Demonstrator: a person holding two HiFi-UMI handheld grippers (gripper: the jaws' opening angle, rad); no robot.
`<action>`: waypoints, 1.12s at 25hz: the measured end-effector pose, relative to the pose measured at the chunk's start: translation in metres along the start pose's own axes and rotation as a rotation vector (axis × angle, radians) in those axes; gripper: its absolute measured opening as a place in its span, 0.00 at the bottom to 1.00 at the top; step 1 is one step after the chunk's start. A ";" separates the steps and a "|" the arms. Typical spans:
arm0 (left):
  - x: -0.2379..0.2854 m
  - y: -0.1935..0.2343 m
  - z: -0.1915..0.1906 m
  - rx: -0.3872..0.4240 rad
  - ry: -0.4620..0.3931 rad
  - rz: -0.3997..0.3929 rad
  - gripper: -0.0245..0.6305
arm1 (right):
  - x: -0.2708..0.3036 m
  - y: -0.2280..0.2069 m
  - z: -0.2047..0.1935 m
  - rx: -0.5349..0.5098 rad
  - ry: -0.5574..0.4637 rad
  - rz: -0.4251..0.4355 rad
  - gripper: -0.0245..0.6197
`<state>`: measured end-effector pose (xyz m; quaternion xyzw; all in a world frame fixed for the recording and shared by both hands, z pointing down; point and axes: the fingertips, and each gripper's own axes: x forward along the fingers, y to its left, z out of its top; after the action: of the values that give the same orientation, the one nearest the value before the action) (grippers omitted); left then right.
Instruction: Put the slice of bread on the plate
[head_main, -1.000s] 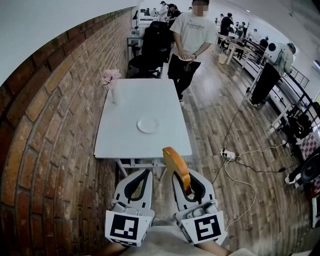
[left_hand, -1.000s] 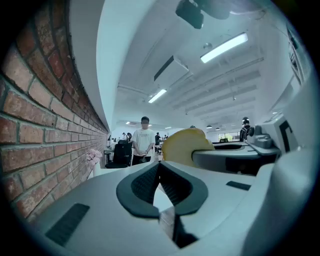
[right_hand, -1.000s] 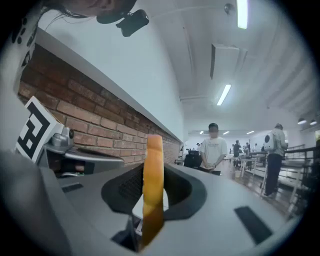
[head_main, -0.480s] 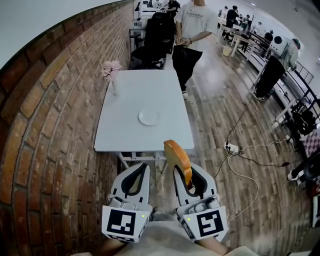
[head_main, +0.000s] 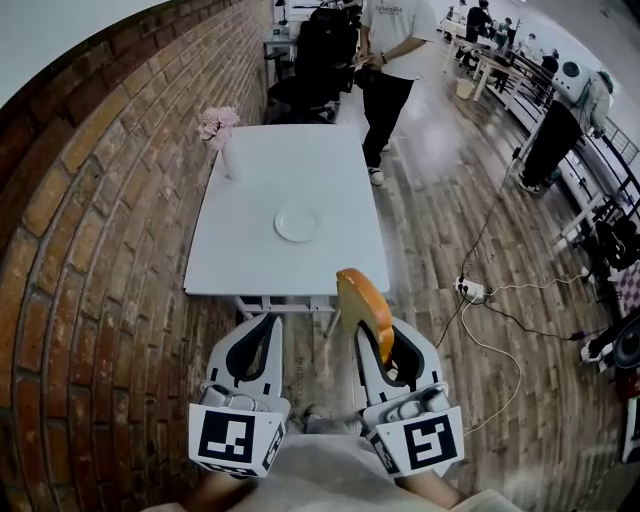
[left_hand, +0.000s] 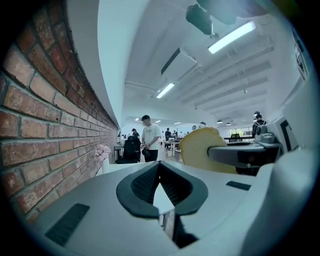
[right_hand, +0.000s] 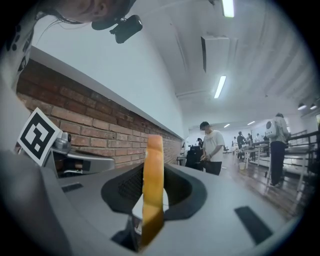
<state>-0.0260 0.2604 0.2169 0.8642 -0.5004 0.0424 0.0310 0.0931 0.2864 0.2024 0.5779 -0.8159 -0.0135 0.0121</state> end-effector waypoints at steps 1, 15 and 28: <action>0.002 0.001 -0.001 -0.002 0.002 0.006 0.05 | 0.002 -0.002 -0.001 0.002 0.000 0.002 0.19; 0.067 0.041 -0.009 -0.052 -0.007 0.004 0.05 | 0.068 -0.024 -0.009 -0.031 0.031 0.005 0.19; 0.193 0.137 -0.003 -0.063 0.031 -0.019 0.05 | 0.222 -0.060 -0.019 -0.012 0.074 -0.016 0.19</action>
<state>-0.0488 0.0261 0.2415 0.8668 -0.4926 0.0396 0.0664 0.0770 0.0569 0.2202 0.5845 -0.8102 0.0029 0.0454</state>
